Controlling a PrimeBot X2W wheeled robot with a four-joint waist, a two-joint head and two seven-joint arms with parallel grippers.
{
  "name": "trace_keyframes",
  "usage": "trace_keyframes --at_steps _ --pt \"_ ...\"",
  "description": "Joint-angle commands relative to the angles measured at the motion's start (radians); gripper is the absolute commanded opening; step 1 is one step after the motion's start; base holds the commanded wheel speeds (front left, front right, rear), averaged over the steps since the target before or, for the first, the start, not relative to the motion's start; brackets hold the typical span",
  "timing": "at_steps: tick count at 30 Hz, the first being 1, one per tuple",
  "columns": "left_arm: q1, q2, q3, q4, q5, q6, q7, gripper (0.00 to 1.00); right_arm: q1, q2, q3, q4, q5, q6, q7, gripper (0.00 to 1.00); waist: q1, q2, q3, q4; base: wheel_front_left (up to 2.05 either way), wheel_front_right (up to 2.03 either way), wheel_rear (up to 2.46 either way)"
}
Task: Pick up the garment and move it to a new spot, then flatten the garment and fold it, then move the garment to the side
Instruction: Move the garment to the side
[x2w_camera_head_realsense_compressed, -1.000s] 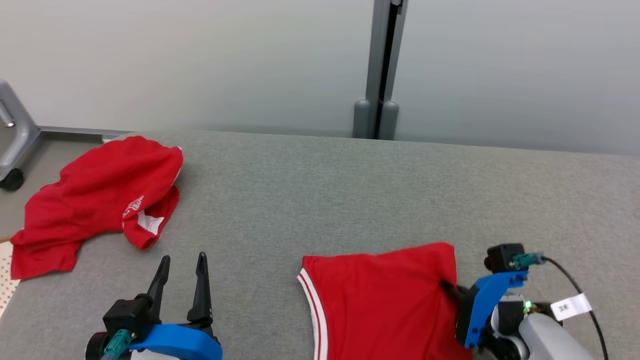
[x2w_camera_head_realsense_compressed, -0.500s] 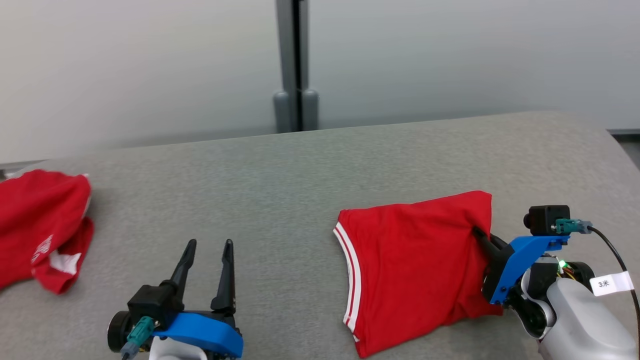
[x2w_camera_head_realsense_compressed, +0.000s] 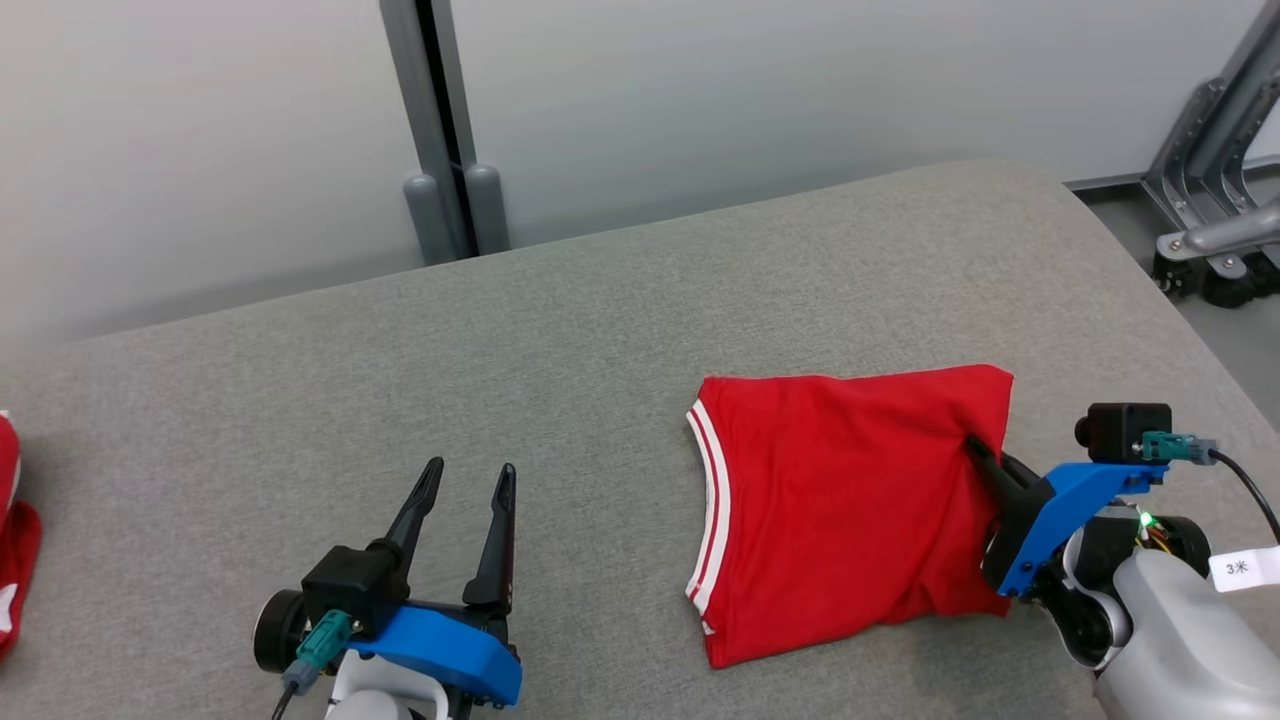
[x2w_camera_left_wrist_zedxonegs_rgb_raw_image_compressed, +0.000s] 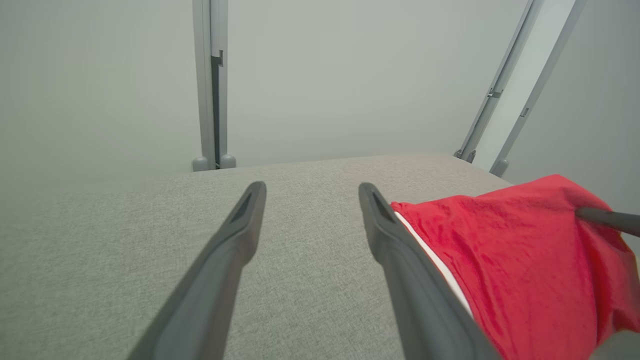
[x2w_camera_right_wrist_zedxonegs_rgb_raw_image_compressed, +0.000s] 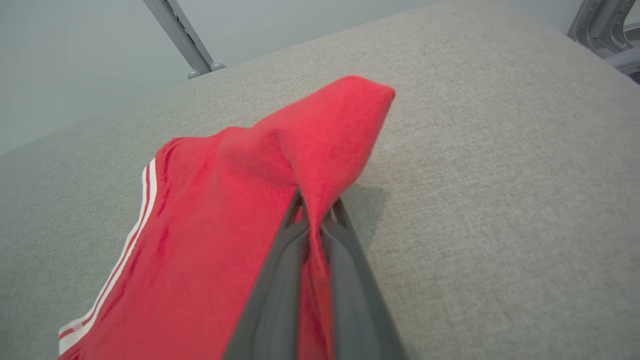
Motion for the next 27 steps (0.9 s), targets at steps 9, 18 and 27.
trace_keyframes --at_steps 9,18,27 --pt "-0.043 0.025 -0.012 -0.004 -0.002 -0.002 -0.002 1.0 -0.077 -0.026 0.018 -0.013 0.001 0.0 0.004 0.0 -0.0001 -0.0001 0.053 -0.005 0.0 0.0 0.0" --pt "-0.11 0.058 -0.021 -0.014 0.006 -0.002 -0.002 1.0 -0.303 -0.07 0.035 0.058 0.019 0.0 0.037 0.0 -0.0001 -0.0001 0.184 0.042 0.0 0.0 0.0" --pt "-0.19 0.082 -0.029 -0.025 0.012 -0.002 -0.002 1.0 -0.527 -0.128 0.011 0.204 0.022 0.0 -0.014 0.0 -0.0001 -0.0001 0.322 0.084 0.0 0.0 0.0"
